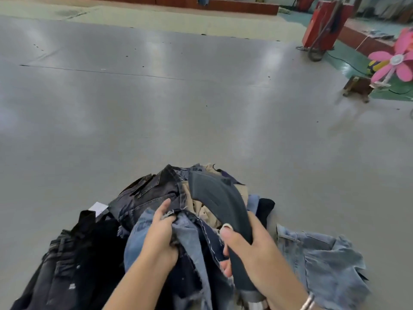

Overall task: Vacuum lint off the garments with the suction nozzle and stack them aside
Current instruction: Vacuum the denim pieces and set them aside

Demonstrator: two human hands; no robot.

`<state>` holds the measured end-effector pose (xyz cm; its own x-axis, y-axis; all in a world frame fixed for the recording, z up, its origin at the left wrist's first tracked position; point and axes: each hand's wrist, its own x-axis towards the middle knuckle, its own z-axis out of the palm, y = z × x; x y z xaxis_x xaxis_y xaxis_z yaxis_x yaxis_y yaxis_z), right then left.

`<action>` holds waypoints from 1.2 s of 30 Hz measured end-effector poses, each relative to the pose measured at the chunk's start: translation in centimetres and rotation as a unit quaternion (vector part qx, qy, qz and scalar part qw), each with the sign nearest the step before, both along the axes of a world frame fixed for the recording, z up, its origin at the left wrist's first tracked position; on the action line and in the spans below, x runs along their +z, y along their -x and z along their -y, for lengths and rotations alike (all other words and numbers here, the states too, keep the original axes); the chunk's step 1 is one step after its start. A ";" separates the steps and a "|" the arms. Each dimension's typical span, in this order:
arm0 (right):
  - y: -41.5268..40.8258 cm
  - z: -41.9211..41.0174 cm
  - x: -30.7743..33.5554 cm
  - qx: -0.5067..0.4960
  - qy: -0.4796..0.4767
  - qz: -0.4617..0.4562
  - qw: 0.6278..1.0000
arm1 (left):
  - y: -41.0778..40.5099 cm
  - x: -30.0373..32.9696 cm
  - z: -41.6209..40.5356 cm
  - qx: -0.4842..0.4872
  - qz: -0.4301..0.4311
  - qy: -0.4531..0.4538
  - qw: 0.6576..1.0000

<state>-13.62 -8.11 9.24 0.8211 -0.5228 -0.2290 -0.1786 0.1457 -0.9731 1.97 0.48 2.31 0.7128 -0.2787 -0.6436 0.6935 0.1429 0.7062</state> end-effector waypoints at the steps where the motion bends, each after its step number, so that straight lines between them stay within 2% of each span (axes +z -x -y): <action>1: -0.1 -0.1 -0.1 -0.001 -0.002 0.003 1.000 | -0.3 1.1 0.0 0.026 -0.032 0.037 0.998; 3: -0.1 0.1 0.0 -0.020 0.005 0.024 0.999 | -2.4 4.1 0.1 0.086 -0.003 0.097 0.991; 7: 0.2 0.8 0.6 -0.092 -0.010 0.089 0.992 | -6.1 12.0 -1.0 0.146 0.163 0.227 0.949; 8: 0.3 1.0 0.7 -0.107 -0.015 0.097 0.989 | -5.9 12.6 -1.2 0.159 0.206 0.202 0.944; 10: 0.5 1.2 0.7 -0.117 -0.014 0.100 0.988 | -4.1 11.4 -1.1 0.105 0.250 0.079 0.959; 13: 0.5 1.1 0.4 -0.090 0.007 0.083 0.992 | -0.5 5.2 -0.9 0.006 0.111 -0.020 0.994; 17: 0.3 1.1 -0.2 -0.078 0.023 0.033 0.996 | 1.3 -0.1 -1.2 -0.054 -0.051 -0.023 0.997; 19: 0.4 1.4 -0.7 -0.076 0.035 0.000 0.996 | 1.6 -1.5 -1.3 -0.111 -0.046 -0.036 0.992; 21: 0.5 1.7 -1.0 -0.058 0.044 -0.030 0.997 | 1.6 -1.7 -1.1 -0.180 0.007 -0.039 0.983; 23: 0.7 1.7 -1.0 -0.038 0.046 -0.047 0.997 | 1.5 -1.0 -0.9 -0.221 0.028 0.000 0.975; 26: 0.6 1.4 -1.0 -0.019 0.046 -0.055 0.997 | 0.9 -0.3 -1.0 -0.246 0.001 0.089 0.965; 30: 0.1 0.8 -1.3 -0.019 0.056 -0.045 0.997 | 1.3 -0.1 -0.8 -0.321 0.031 0.146 0.935; 32: -0.1 0.7 -1.5 -0.015 0.056 -0.038 0.998 | 1.8 -0.2 -0.3 -0.319 0.016 0.156 0.935; 36: -0.3 0.6 -1.6 -0.020 0.056 -0.025 0.998 | 2.6 -0.6 0.9 -0.258 0.021 0.120 0.958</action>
